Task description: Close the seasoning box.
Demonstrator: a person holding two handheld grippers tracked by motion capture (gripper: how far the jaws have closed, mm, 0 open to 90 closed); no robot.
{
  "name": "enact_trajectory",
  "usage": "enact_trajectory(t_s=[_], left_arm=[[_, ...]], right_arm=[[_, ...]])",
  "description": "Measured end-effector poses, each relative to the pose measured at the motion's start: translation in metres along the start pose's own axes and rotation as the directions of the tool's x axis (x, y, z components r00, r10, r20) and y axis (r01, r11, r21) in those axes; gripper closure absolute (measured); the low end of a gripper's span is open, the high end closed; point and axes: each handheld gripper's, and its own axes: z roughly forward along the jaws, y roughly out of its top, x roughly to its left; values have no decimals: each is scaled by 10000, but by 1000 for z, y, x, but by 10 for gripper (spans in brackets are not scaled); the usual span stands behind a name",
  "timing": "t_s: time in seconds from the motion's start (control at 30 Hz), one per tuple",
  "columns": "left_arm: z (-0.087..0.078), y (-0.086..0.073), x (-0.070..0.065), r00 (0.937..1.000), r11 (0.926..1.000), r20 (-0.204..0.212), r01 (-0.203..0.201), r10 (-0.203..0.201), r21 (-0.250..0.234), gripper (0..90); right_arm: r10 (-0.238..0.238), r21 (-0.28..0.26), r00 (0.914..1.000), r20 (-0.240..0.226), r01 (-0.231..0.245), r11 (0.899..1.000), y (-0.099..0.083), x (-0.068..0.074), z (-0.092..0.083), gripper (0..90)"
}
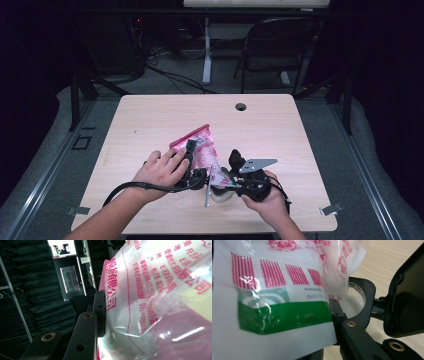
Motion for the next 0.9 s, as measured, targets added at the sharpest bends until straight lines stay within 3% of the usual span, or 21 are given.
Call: enact_trajectory(t_s=[0.77,0.9], left_arm=[[1,1,-2,9998,10000,181,82,-82,5,756],[2,-2,-4,9986,9994,400,340,-344,110,759]], right_arm=[[102,-9,9999,92,-102,9999,-1,-3,0,900],[108,16,9998,137,-108,9999,-1,-2,2,900]])
